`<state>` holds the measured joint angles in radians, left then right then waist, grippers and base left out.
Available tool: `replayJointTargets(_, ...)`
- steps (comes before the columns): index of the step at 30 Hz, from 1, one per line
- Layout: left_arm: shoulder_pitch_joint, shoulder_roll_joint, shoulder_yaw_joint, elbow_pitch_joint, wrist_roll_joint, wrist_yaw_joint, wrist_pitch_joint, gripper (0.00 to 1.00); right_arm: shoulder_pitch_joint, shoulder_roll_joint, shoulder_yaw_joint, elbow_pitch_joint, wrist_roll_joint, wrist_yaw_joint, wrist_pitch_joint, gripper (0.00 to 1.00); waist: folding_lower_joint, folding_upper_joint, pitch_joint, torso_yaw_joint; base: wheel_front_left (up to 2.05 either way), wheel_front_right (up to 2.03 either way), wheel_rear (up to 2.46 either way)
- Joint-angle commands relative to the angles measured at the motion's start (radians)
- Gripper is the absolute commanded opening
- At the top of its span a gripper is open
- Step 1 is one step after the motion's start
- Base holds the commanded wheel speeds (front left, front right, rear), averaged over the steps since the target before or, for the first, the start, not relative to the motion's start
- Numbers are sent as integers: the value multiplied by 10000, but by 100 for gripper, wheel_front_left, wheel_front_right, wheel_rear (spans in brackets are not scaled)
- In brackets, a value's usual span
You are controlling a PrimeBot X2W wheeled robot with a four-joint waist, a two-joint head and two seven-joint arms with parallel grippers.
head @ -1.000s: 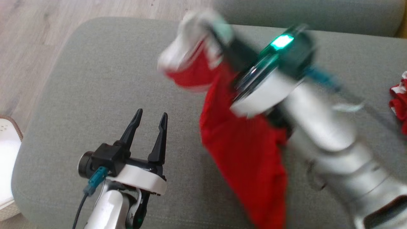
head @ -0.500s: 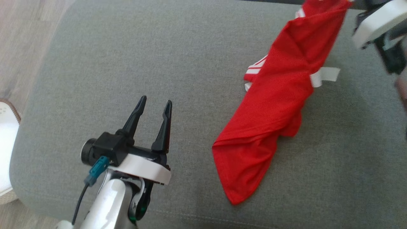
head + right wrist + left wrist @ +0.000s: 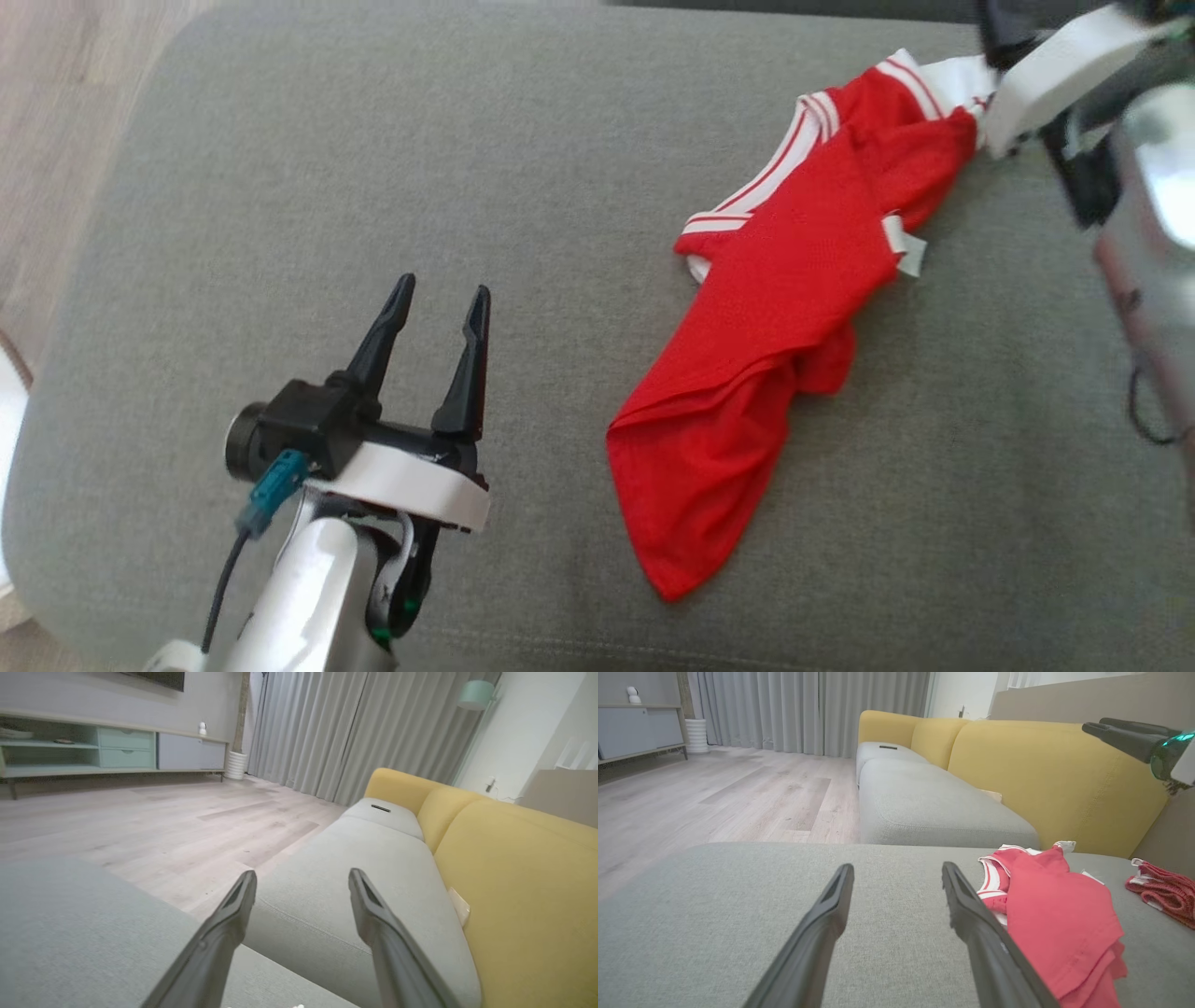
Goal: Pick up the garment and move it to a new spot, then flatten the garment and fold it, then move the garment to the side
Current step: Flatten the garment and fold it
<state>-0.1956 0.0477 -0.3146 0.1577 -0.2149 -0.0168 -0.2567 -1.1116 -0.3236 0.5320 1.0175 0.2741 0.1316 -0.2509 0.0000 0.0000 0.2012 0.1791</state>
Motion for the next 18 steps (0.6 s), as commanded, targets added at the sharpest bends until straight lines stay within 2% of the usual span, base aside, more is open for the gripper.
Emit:
replayJointTargets(1, -279, 26, 393, -322, 51, 42, -51, 100, 378, 187, -104, -540, -33, -9, -99, 100, 0, 0, -178, -171, 0, 0, 0)
replayJointTargets(12, 230, 26, 784, -407, 137, 63, -51, 100, 4938, 1248, -2128, -4872, -742, -9, -107, 100, 0, 0, -1092, -772, 0, 0, 0)
replayJointTargets(18, 518, 26, 931, -451, 176, 75, -51, 100, 7111, 2087, -2823, -6273, -1192, -9, -107, 100, 0, 0, -1381, -983, 0, 0, 0)
